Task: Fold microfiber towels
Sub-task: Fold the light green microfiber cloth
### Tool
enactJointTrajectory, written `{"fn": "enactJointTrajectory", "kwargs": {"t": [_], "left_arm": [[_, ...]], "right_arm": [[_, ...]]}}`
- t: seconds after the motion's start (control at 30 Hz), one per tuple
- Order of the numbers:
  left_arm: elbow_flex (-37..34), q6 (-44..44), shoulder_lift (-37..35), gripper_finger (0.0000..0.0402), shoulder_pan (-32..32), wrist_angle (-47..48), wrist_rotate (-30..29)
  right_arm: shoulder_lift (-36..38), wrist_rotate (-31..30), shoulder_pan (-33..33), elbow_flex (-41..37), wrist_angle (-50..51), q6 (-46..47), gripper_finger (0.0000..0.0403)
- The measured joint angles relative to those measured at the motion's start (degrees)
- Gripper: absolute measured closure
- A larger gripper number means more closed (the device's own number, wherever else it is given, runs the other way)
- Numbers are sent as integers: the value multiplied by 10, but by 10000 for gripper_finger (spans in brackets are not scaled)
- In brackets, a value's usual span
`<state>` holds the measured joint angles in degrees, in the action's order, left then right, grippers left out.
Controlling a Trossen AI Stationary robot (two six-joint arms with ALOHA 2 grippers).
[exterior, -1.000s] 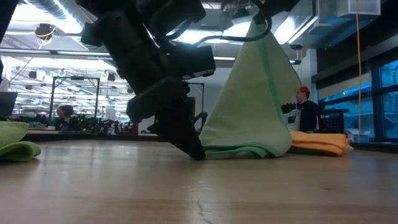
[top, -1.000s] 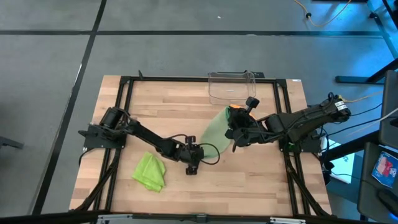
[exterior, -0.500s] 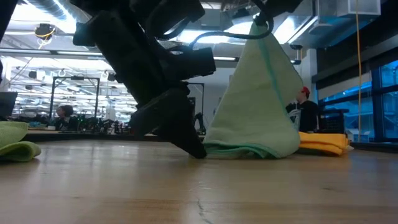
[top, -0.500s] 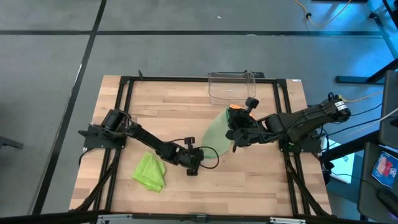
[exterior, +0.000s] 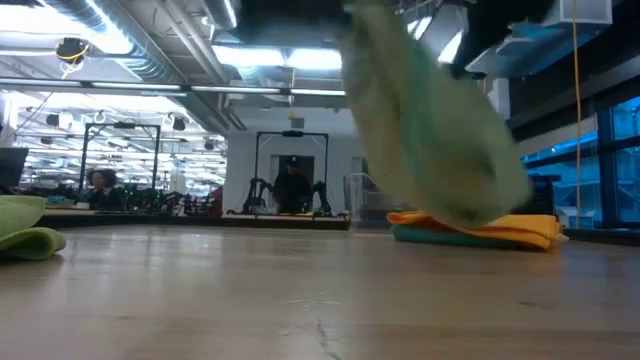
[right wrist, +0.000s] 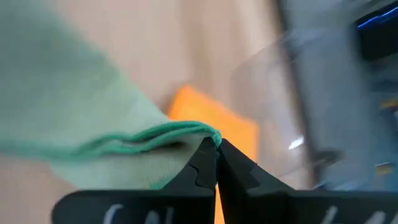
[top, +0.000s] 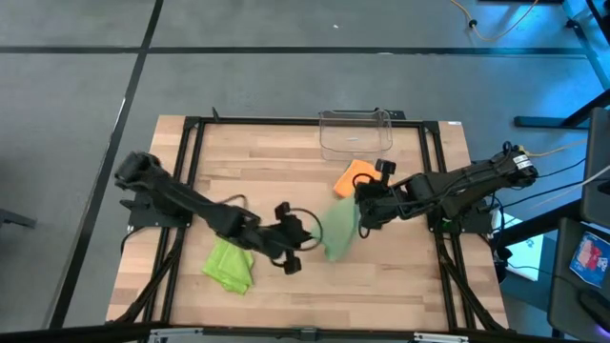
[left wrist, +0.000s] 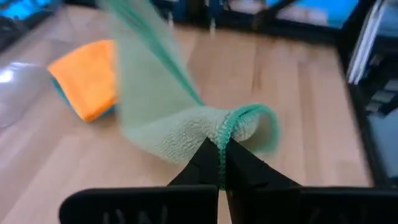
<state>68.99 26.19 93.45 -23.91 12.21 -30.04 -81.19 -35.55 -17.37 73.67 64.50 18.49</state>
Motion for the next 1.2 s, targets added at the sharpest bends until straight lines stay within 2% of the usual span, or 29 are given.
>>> {"fn": "enactJointTrajectory", "kwargs": {"t": [0.1,0.2,0.3,0.37,0.5,0.6,0.8,0.87,1.0,1.1,1.2], "left_arm": [[-2,32,-43,401,8,67,-36],[-2,85,-77,401,32,163,-54],[-2,142,-77,401,60,250,-42],[-2,157,-63,401,80,266,-15],[-2,158,-26,401,112,280,49],[-2,167,-7,401,132,320,67],[-2,209,-1,401,169,421,69],[-2,217,-1,401,179,442,72],[-2,208,0,401,203,450,76],[-2,175,1,398,216,448,68],[-7,179,1,380,229,448,69]], "right_arm": [[-2,93,0,0,21,23,400],[-10,157,0,-5,4,22,400],[-19,208,-2,-38,-62,20,401],[-27,230,-2,-70,-119,18,401],[-44,239,-2,-136,-253,20,401],[-55,252,-2,-175,-308,23,401],[-55,247,0,-230,-307,68,401],[-55,247,1,-242,-336,66,401],[-55,244,9,-257,-385,50,396],[-54,214,16,-260,-403,50,378],[-54,198,23,-260,-404,52,354]]}}
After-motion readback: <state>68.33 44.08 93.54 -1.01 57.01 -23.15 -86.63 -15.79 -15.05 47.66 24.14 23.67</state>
